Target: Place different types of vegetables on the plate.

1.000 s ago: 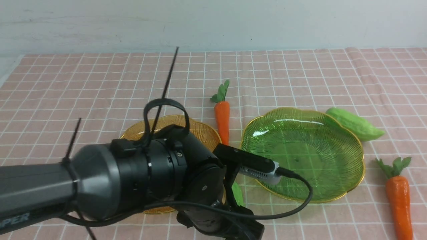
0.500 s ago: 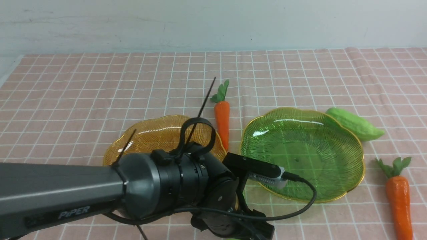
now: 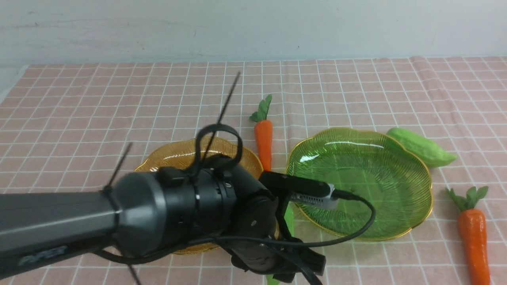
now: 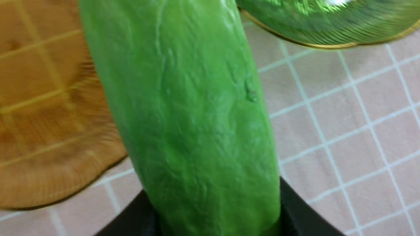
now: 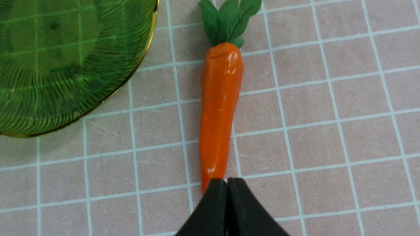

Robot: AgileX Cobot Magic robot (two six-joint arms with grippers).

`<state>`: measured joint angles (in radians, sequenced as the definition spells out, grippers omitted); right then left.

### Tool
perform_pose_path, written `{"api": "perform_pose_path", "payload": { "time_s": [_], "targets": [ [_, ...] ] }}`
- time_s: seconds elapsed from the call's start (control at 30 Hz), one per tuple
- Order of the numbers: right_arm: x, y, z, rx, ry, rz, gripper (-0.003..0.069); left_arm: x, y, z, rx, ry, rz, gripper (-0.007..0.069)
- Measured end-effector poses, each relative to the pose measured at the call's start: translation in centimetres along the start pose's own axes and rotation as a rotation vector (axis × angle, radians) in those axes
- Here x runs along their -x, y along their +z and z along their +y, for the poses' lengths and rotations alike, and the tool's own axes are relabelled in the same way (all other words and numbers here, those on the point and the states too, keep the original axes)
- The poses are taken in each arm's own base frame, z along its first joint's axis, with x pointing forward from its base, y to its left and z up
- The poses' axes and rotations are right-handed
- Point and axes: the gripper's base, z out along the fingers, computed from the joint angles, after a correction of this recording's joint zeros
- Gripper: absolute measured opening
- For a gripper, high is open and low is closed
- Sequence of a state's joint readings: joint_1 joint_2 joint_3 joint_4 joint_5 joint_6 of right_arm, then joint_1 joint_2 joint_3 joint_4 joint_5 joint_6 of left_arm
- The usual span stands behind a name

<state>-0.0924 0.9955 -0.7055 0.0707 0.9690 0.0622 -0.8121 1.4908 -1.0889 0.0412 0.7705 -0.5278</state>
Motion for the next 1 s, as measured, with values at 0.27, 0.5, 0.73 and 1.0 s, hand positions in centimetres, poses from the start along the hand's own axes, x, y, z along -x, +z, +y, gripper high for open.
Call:
{"api": "perform_pose_path", "payload": {
  "time_s": [0.27, 0.5, 0.73, 1.0],
  "targets": [
    [1.7, 4.1, 0.0, -0.004, 0.014, 0.058, 0.0093, 1.9, -1.2, 7.5, 0.167, -0.157, 0.026, 0.0281],
    [2.8, 9.3, -0.1, -0.007, 0.039, 0.118, 0.0308, 2.8, 0.9, 10.3, 0.210, -0.144, 0.049, 0.0281],
    [2.2, 13.7, -0.1, -0.001, 0.097, 0.229, 0.0457, 3.4, 4.0, 11.0, 0.210, -0.079, 0.061, 0.0306],
    [2.9, 14.9, 0.1, 0.008, 0.099, 0.265, 0.0303, 3.4, 5.3, 11.3, 0.233, -0.035, 0.083, 0.0475]
  ]
}}
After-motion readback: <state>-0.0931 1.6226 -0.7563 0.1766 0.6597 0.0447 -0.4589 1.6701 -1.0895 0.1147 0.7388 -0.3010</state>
